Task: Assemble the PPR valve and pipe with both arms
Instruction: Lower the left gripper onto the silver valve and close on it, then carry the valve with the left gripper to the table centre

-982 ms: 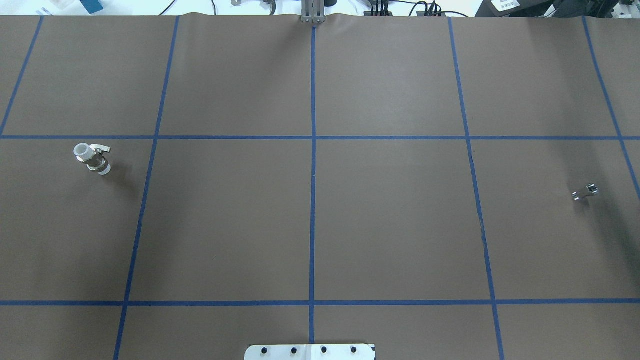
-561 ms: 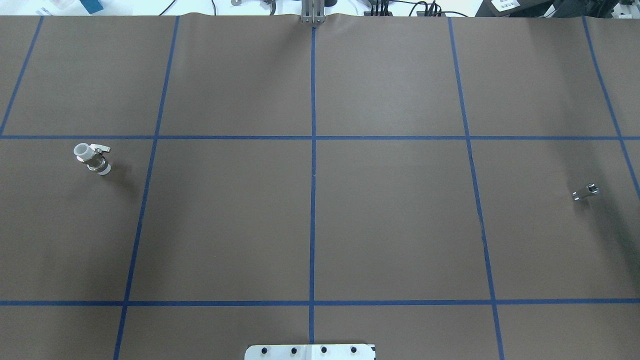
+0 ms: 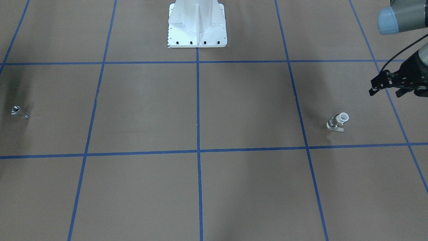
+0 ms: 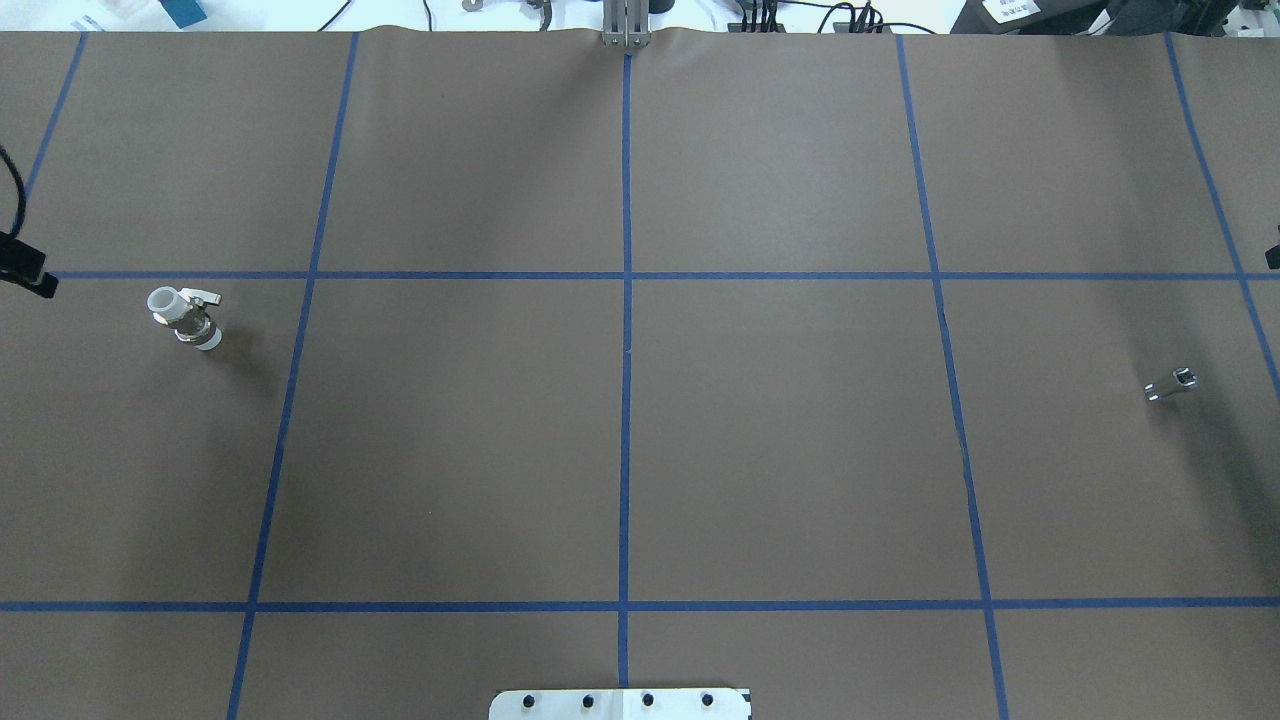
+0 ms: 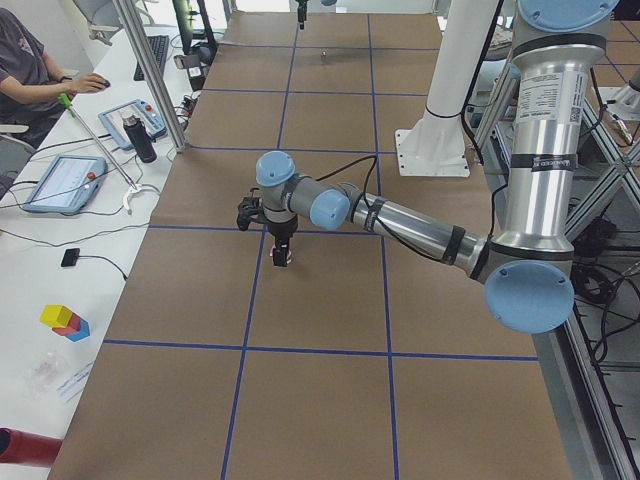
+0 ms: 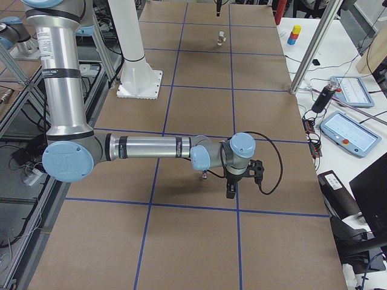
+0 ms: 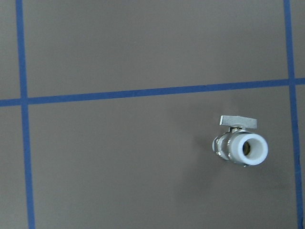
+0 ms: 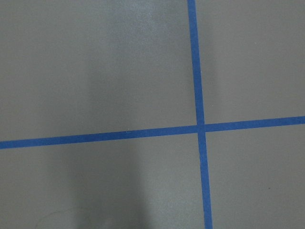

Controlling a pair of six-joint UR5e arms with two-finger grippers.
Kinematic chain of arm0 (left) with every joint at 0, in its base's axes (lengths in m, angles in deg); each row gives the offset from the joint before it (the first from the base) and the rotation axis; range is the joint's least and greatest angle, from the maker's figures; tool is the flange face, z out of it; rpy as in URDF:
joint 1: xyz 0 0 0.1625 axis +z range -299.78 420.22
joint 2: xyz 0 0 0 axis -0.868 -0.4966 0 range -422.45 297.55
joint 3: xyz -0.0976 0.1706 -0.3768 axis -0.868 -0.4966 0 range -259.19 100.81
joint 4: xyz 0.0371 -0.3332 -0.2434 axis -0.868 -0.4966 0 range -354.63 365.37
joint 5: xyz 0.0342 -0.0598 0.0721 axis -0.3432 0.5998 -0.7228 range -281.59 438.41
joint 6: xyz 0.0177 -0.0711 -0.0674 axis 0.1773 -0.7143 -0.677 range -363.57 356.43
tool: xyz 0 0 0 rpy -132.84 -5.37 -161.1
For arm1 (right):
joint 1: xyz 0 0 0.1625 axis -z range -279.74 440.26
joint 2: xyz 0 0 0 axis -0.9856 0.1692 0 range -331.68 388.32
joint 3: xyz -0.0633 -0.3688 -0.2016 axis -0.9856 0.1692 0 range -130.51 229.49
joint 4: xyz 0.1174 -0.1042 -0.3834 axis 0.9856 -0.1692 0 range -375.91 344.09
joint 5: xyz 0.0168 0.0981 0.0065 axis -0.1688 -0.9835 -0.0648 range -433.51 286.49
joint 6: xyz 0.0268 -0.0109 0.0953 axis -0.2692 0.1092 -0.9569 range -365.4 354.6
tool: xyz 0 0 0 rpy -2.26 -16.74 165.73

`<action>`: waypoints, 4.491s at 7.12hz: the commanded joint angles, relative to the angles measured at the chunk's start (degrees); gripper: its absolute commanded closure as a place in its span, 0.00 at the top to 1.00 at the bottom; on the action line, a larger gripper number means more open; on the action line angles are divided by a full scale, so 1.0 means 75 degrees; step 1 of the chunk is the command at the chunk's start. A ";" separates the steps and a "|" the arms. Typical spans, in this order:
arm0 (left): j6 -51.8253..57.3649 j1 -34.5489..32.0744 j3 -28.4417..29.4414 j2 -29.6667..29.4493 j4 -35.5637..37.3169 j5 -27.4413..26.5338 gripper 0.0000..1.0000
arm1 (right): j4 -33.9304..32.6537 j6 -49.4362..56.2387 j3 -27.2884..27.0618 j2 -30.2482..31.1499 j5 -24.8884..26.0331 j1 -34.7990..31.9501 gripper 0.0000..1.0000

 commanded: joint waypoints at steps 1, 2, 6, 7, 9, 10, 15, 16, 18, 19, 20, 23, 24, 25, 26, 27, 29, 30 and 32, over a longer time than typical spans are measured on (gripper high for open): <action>-0.0805 0.0960 0.0473 -0.0677 -0.0074 -0.0801 0.99 | 0.0639 -0.0005 0.0359 0.0014 0.0012 0.0154 1.00; -0.0807 0.1068 0.0628 -0.0760 -0.0260 -0.0828 0.99 | 0.0665 -0.0005 0.0373 0.0002 0.0023 0.0154 1.00; -0.0865 0.1222 0.1422 -0.1051 -0.0810 -0.0793 0.97 | 0.0666 -0.0017 0.0361 -0.0056 0.0024 0.0189 1.00; -0.0912 0.1222 0.1670 -0.1286 -0.0824 -0.0758 0.97 | 0.0666 -0.0017 0.0349 -0.0057 0.0012 0.0178 1.00; -0.0913 0.1245 0.1649 -0.1276 -0.0825 -0.0758 0.87 | 0.0666 -0.0017 0.0361 -0.0057 0.0012 0.0201 1.00; -0.0913 0.1245 0.1660 -0.1253 -0.0836 -0.0503 0.68 | 0.0666 -0.0017 0.0361 -0.0057 0.0012 0.0224 1.00; -0.0924 0.1176 0.1545 -0.1311 -0.0499 0.0246 0.00 | 0.0666 -0.0028 0.0349 -0.0057 0.0000 0.0342 1.00; -0.1006 0.1105 0.1207 -0.1718 0.0327 0.0308 0.00 | 0.0677 -0.0028 0.0326 -0.0057 0.0000 0.0342 1.00; -0.2817 0.1314 0.0723 -0.2605 0.0769 0.0192 0.00 | 0.0677 -0.0028 0.0291 -0.0057 0.0000 0.0342 1.00; -0.3450 0.1954 0.0781 -0.3366 0.1106 -0.0273 0.00 | 0.0677 -0.0017 0.0256 -0.0057 -0.0023 0.0342 1.00; -0.3583 0.2470 0.1304 -0.4244 0.1271 -0.0776 0.00 | 0.0677 -0.0017 0.0267 -0.0057 -0.0023 0.0342 1.00; -0.4311 0.3199 0.3598 -0.6601 0.1133 -0.1165 0.00 | 0.0689 -0.0005 0.0255 -0.0045 -0.0035 0.0342 1.00; -0.4346 0.3399 0.4545 -0.7432 0.1017 -0.1284 0.00 | 0.0701 -0.0005 0.0244 -0.0010 -0.0035 0.0330 1.00; -0.4347 0.3459 0.5309 -0.7939 0.0632 -0.1297 0.00 | 0.0712 0.0007 0.0197 -0.0010 -0.0035 0.0330 1.00; -0.4451 0.3715 0.5607 -0.8060 0.0373 -0.1703 0.00 | 0.0712 -0.0005 0.0185 0.0002 -0.0035 0.0330 1.00; -0.4962 0.3904 0.5621 -0.8073 0.0371 -0.2090 0.00 | 0.0701 -0.0017 0.0185 0.0014 -0.0035 0.0330 1.00; -0.5203 0.3941 0.5749 -0.8190 0.0453 -0.2117 0.00 | 0.0712 -0.0017 0.0185 0.0002 -0.0035 0.0330 1.00; -0.5190 0.3941 0.5773 -0.8202 0.0453 -0.2117 0.00 | 0.0701 -0.0017 0.0197 0.0014 -0.0023 0.0330 1.00; -0.5190 0.3941 0.5774 -0.8191 0.0453 -0.2117 0.00 | 0.0701 -0.0017 0.0197 0.0002 -0.0023 0.0330 1.00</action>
